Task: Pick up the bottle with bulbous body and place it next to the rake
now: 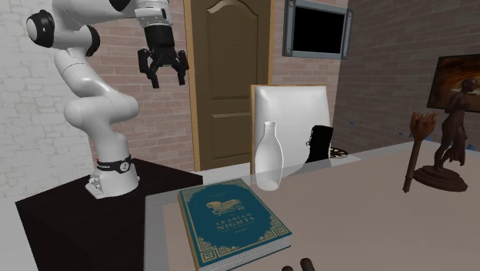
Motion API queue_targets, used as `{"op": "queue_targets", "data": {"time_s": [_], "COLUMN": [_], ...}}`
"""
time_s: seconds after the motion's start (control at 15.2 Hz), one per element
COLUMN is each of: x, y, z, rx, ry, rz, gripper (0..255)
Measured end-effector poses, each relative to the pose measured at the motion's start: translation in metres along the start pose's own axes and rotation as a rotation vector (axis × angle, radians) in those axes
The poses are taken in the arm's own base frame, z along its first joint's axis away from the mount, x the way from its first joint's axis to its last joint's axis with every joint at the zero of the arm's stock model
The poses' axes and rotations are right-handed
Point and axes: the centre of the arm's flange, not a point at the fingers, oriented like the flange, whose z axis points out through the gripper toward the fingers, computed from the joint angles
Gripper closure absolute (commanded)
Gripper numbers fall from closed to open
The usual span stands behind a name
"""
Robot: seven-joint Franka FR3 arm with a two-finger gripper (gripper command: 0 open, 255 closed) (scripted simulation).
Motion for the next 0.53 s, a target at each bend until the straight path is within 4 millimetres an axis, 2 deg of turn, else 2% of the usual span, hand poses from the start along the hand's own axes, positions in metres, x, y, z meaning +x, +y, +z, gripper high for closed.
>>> {"op": "queue_targets", "data": {"time_s": [0.2, 0.53], "x": [0.009, 0.045], "y": [-0.011, -0.059], "z": [0.008, 0.031], "rx": [-0.003, -0.012], "ry": [-0.002, -0.006], "rz": [-0.001, -0.007], "gripper": [0, 0]}}
